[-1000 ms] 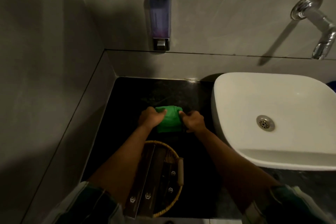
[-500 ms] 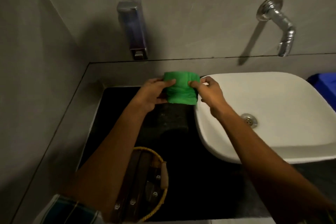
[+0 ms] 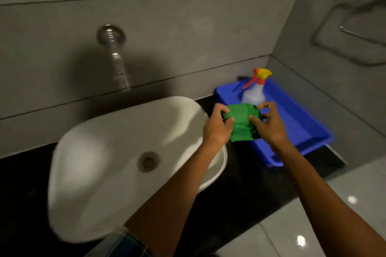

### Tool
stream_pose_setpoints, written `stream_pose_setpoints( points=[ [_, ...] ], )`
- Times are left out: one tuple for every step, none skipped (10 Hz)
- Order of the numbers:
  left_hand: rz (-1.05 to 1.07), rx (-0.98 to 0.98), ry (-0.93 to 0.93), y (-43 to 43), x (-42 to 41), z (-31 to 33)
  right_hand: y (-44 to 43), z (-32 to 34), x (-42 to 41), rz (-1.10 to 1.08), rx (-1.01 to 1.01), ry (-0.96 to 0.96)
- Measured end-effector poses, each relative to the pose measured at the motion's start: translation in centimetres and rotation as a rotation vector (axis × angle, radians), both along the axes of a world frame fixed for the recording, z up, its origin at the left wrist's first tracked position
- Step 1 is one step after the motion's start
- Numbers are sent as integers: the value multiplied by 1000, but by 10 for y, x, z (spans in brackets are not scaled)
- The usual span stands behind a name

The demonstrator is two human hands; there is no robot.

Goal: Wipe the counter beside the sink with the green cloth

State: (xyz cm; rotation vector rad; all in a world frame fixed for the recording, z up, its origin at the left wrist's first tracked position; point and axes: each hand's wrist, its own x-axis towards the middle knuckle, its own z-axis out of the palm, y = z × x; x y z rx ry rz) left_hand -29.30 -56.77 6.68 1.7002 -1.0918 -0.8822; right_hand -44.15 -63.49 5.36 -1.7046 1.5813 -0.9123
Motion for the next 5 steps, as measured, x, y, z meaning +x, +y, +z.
stream_pose_setpoints(
  points=[
    [-102,50,-137,-44,-61,-18,-40,-14,-58,25,-55,169],
    [-284,271,-378,-88,-125,-47,-75,-44,-119,30,53,366],
    [-381,435,-475,-103,-152,-63,-83,-72,-141,155,136,446],
    [-584,516,-813,-109,-165,-80,-90,-92,-147,272,222,671],
    [-571,472,-992,-107,-156,-81,-99,-84,-141,250,186,945]
  ],
)
